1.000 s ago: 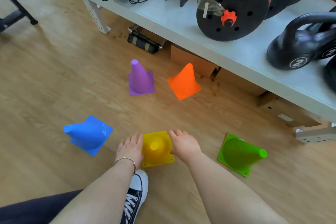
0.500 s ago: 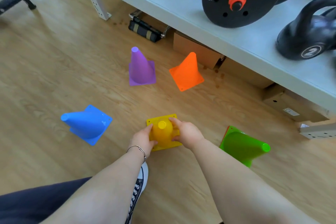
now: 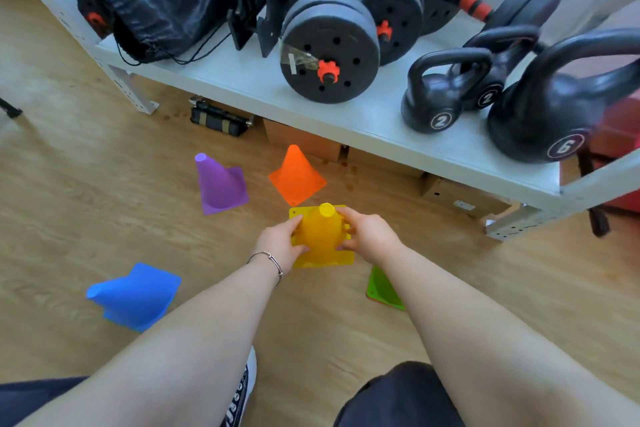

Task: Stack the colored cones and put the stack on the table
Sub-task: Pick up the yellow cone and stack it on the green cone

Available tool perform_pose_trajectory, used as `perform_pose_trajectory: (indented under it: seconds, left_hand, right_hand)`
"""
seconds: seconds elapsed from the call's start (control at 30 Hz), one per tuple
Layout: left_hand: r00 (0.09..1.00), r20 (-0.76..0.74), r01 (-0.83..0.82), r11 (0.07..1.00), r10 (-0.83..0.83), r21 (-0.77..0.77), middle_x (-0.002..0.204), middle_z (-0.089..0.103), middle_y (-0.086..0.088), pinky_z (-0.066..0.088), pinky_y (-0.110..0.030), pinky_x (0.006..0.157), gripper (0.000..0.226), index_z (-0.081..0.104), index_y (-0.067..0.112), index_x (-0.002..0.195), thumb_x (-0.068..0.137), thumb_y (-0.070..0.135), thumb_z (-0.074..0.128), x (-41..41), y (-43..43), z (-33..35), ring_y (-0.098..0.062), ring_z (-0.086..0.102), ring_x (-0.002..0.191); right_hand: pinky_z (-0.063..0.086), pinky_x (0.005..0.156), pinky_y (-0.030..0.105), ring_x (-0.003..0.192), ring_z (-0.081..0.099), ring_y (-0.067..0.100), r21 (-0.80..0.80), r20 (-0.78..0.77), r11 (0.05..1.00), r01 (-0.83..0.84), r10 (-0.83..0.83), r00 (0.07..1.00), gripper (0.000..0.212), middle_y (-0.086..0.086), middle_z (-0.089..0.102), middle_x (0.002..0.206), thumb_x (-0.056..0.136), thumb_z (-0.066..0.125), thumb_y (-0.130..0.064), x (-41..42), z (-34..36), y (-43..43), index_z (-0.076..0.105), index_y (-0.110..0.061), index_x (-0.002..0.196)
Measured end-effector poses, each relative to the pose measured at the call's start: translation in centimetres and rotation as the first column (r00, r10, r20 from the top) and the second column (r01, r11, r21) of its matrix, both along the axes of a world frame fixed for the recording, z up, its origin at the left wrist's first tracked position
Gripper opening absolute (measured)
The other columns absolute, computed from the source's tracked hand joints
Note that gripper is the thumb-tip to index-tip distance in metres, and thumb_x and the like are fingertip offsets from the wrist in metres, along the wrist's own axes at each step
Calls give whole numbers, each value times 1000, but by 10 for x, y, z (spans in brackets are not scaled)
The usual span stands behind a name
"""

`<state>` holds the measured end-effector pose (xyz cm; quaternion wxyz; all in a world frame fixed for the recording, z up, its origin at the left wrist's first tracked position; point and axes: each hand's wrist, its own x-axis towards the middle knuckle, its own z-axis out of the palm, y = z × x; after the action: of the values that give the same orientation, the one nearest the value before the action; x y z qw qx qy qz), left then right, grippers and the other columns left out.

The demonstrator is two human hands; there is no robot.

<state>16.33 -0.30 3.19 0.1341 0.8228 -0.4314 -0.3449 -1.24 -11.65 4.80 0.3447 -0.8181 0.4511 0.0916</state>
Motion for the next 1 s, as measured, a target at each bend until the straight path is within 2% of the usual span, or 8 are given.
perform_pose_trajectory:
  seconds: [0.17,0.3,0.53,0.77,1.0]
  left_hand:
    - [995,19,99,994,-99,-47,135,60,-3,47,-38,102,76,42,34,142,74,33,78,-25,-34,39,-23,56,124]
    - [980,36,198,976,-196,-89,132,61,-3,49,-38,99,76,43,34,142,74,35,78,-46,-52,66,-23,58,121]
    - [940,15,339,935,-340,-99,131,63,-2,50,-38,99,76,44,34,141,74,35,79,-96,-75,87,-20,59,120]
    - [892,21,452,892,-452,-28,128,63,-2,53,-41,94,74,42,33,140,75,37,77,-146,-79,49,-23,62,114]
    - [903,-11,430,903,-430,23,122,66,-1,54,-40,92,69,46,32,136,74,31,76,-157,-69,-24,-23,63,111]
  right_hand:
    - [55,91,43,107,66,28,-15,49,995,95,-94,994,85,7,68,119,68,83,-43,-38,35,-13,35,-48,138]
    - [56,90,41,104,68,23,-13,118,984,178,-175,977,82,3,68,121,68,84,-40,-71,59,-18,41,-46,137]
    - [56,90,42,103,67,24,-37,91,964,264,-260,961,83,5,66,124,68,84,-43,-134,80,-17,41,-43,139]
    - [56,92,44,107,65,26,25,55,930,367,-368,928,82,5,66,126,72,82,-41,-181,45,0,40,-42,141]
    - [54,94,44,110,63,31,41,7,916,399,-400,917,79,10,65,126,76,78,-43,-187,-32,15,37,-40,144]
